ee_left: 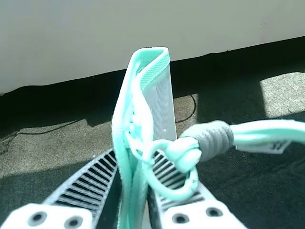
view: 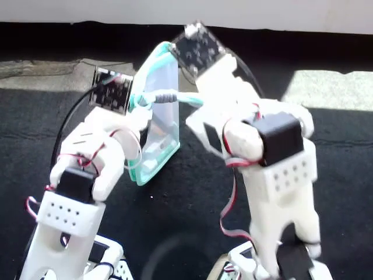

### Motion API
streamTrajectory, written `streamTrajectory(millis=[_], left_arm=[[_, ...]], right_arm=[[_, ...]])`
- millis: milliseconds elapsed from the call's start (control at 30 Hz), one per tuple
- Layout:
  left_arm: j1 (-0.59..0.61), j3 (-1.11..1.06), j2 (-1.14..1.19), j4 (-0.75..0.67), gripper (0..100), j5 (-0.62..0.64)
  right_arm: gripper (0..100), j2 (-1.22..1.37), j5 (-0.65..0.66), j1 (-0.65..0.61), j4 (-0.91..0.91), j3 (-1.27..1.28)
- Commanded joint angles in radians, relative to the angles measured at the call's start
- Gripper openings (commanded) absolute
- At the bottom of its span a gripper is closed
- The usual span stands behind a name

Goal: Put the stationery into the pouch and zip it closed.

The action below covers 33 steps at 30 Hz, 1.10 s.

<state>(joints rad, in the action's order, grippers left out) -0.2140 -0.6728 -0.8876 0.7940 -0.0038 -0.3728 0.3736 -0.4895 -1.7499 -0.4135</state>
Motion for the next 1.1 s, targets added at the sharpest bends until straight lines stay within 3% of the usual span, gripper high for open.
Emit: streamTrajectory(millis=[0, 100, 300, 467, 700, 833, 1067], left_arm=[[0.002, 0.077, 0.07, -0.014, 1, -0.002], [0.001, 0.087, 0.088, -0.012, 1, -0.002], [0.002, 0.082, 0.088, -0.009, 1, 0.0], [0.001, 0.084, 0.088, 0.011, 1, 0.0], [0.001, 0.084, 0.093, 0.011, 1, -0.002], [0.001, 0.084, 0.094, 0.011, 1, -0.002], [0.001, 0.084, 0.094, 0.011, 1, -0.002]], right_arm=[[25.2, -0.13, -0.008, -0.068, -0.008, 0.111], [25.5, -0.163, -0.012, -0.14, 0.068, 0.2], [25.5, -0.13, -0.017, -0.143, 0.294, 0.364], [25.6, -0.128, -0.153, -0.145, 0.414, 0.381], [25.7, -0.117, -0.149, -0.147, 0.44, 0.384], [25.7, -0.107, -0.029, -0.147, 0.504, 0.398], [25.7, -0.031, -0.018, -0.182, 0.522, 0.392]])
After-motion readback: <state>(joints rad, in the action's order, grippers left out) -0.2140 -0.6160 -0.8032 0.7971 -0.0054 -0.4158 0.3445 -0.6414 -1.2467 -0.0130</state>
